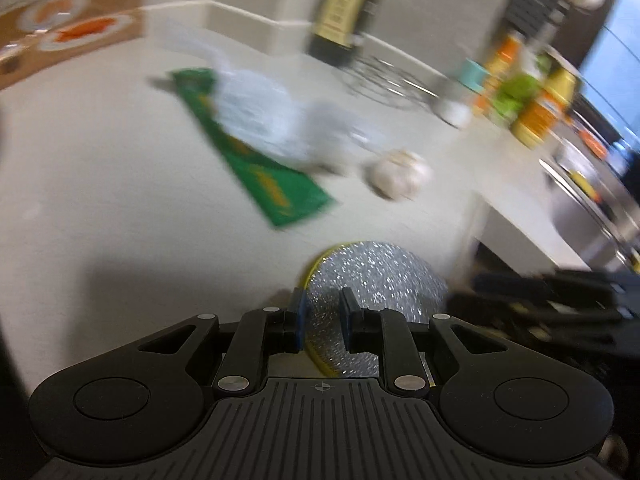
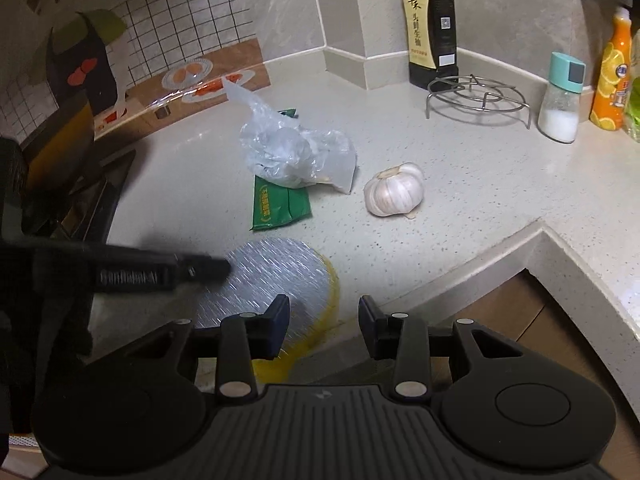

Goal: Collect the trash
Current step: 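Grasp the silver scrubber rim with the left tool, then grasp the plastic bag with the right tool while the left tool holds the scrubber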

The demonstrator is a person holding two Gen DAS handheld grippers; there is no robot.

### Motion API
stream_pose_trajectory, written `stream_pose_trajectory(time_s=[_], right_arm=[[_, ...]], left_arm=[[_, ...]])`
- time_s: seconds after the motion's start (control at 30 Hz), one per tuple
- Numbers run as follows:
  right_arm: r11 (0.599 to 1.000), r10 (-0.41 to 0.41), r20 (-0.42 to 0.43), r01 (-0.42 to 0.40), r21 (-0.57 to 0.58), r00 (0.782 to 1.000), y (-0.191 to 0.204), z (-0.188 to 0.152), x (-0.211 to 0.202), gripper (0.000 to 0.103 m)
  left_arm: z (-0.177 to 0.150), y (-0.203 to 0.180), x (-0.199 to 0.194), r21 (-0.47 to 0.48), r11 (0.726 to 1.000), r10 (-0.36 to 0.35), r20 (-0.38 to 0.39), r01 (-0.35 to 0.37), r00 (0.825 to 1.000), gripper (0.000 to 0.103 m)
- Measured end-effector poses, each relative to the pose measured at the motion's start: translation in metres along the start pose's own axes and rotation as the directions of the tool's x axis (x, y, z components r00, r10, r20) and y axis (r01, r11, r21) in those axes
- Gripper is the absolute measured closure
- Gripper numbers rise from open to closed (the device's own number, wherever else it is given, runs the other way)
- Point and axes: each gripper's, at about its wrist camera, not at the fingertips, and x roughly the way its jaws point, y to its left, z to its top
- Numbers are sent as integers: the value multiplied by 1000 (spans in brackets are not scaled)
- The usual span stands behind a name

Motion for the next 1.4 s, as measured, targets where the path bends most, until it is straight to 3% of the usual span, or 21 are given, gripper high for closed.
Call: stream_pose_trajectory(time_s=[0.1,0.4,0.63,0.9,1.1,1.2,1.3,1.4], right_arm=[[1000,-12,-1,12,9,1000,-4,-2,-2,66],[997,-33,-22,34,69,999,-24,-18,0,66],[996,-20,-32,23,89,999,-28,-25,1,66],[998,-19,-18,20,67,1000,-25,-20,0,66],[999,1,16,-1,33,1000,-14,-3,3,66],[1000,-16,33,16,-3,999,-7,7,8,64],[999,-30,52,32,-40,998,-1,23,14,50],[996,-37,94,44,-78,995,7,44,20,39]], left_arm=[[-7,-17,2,35,997,-66,-30,67,997,82],[-5,-21,0,18,998,-52,-8,53,999,72],[-4,-17,7,-59,986,-156,-24,154,987,72],[-2,-16,0,-79,981,-180,9,180,984,80],[-1,7,-24,-150,981,-109,73,119,991,82],[-1,29,-44,-212,977,-4,143,34,990,84],[-1,45,-61,-262,963,121,189,-69,974,84],[-1,52,-65,-291,943,214,155,-163,964,81]])
